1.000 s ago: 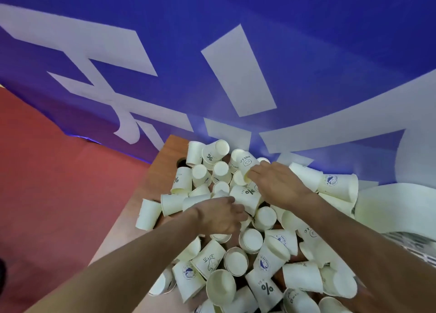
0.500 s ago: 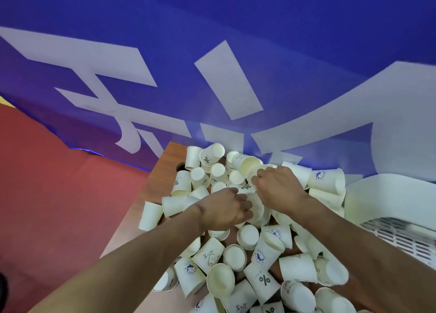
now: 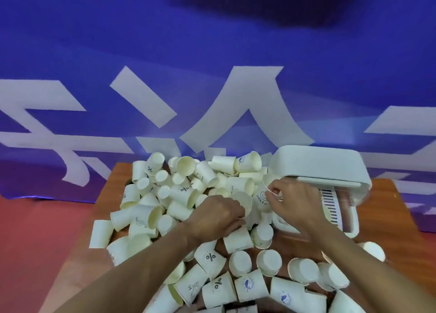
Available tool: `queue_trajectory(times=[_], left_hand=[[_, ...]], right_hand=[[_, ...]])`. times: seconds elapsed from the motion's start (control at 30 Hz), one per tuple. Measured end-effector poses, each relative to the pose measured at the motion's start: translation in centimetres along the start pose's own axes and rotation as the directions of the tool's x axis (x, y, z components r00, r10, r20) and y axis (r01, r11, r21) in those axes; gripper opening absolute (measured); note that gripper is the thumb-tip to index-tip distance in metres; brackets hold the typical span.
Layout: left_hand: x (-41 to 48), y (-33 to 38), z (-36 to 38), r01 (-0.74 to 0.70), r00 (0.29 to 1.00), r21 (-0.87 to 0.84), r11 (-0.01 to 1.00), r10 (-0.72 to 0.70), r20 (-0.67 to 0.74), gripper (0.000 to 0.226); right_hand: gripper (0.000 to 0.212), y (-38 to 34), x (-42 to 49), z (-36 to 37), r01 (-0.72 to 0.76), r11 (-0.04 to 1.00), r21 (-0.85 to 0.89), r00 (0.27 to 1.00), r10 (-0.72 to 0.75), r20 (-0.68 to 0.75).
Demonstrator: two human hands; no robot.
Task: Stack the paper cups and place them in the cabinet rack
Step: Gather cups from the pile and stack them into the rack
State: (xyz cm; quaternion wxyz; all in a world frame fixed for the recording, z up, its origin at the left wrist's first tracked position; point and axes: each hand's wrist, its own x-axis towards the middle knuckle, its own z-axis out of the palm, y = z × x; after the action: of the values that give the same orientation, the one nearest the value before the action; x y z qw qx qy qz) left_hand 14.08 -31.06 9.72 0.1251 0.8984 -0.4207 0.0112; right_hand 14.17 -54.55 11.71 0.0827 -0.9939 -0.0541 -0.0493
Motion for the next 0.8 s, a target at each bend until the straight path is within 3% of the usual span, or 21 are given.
queue_trajectory(times=[0.1, 0.2, 0.43, 0.7, 0.8], left_hand=[[2.8, 3.2, 1.8, -0.040, 0.999, 0.041, 0.998, 0.041, -0.023, 0.021], [5.9, 5.9, 3.0, -0.014, 0.999, 0.099, 0.995, 0.017, -0.033, 0.022], [10.9, 9.0, 5.2, 0.084, 0.993, 0.237, 0.968, -0.103, 0.066, 0.032], [13.1, 9.5, 8.1, 0.128, 0.936, 0.297, 0.946, -0.214, 0.279, 0.040], [13.3, 9.3, 9.4, 0.091, 0.929, 0.276, 0.957, -0.181, 0.323, 0.036]], right_hand=[[0.025, 4.8, -2.9, -0.7, -0.066, 0.997, -0.034, 0.996, 0.068, 0.056], [0.018, 9.0, -5.3, -0.6, -0.075, 0.996, -0.050, 0.997, 0.074, -0.023], [0.011, 16.5, -8.7, -0.1, -0.228, 0.966, 0.124, 0.974, 0.225, 0.035], [0.010, 18.7, -8.5, 3.0, -0.026, 0.982, 0.189, 0.996, 0.042, -0.080], [0.014, 18.7, -8.0, 4.2, 0.056, 0.983, 0.173, 0.996, -0.042, -0.083]])
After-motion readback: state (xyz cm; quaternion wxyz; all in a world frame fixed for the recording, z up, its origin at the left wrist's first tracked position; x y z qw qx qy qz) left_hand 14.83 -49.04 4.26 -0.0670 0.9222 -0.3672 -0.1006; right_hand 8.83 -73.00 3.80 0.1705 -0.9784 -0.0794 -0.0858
